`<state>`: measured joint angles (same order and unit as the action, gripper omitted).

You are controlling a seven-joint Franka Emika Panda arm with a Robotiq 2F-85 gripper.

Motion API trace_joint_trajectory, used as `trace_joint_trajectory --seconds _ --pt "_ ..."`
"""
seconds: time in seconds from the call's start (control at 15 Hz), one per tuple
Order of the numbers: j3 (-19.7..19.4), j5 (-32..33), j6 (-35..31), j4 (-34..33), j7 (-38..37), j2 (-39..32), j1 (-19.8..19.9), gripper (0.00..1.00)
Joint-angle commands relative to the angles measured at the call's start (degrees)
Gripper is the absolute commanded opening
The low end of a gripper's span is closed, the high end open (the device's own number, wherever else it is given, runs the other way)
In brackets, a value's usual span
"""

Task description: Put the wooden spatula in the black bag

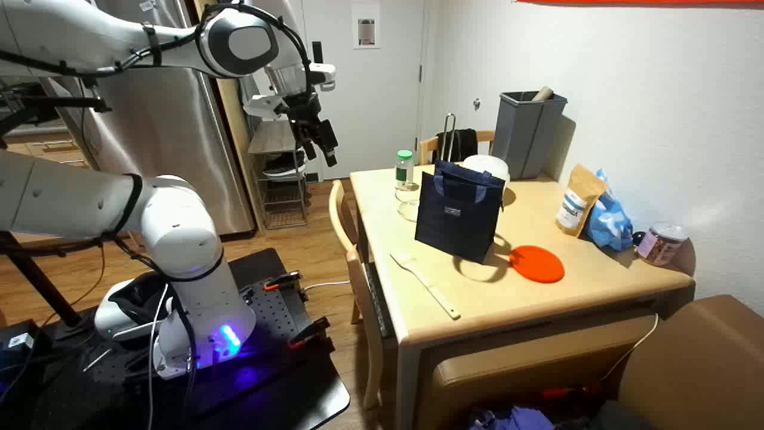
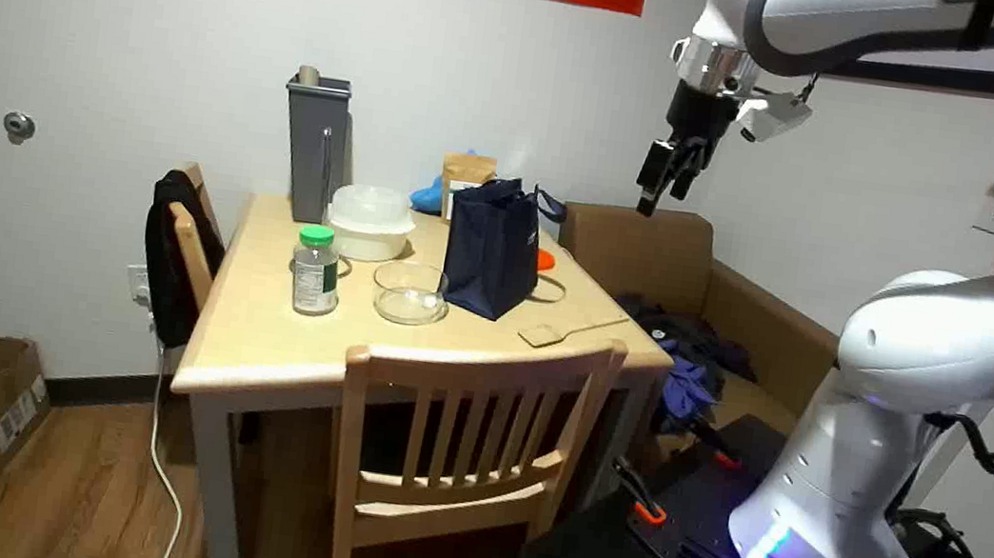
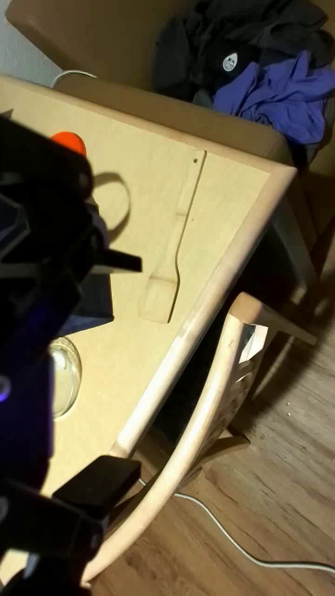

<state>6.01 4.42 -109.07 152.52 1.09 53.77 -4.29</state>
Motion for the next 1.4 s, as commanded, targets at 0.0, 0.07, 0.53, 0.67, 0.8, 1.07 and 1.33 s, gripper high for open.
trace_joint_trajectory --seconds 0.0,0.07,0.53,0.67,0.8,1.07,1.33 --pt "-0.27 0.28 0.18 -0.16 -0.27 -0.09 -0.38 1.00" --pt "-0.27 0.28 0.18 -0.16 -0.27 -0.09 -0.38 1.00" --pt "-3.66 3.69 -0.32 -4.69 9.42 -4.78 -1.17 1.00" --pt "-2.86 5.20 0.08 -8.10 4.41 -8.24 2.25 1.00" --pt "-3.20 5.31 0.74 -11.32 -0.88 -12.41 4.75 1.00" --pt "-3.42 4.98 0.72 -15.89 -9.45 -19.17 9.11 1.00" --pt "-4.46 5.36 0.12 -16.72 -17.53 -24.76 13.19 1.00"
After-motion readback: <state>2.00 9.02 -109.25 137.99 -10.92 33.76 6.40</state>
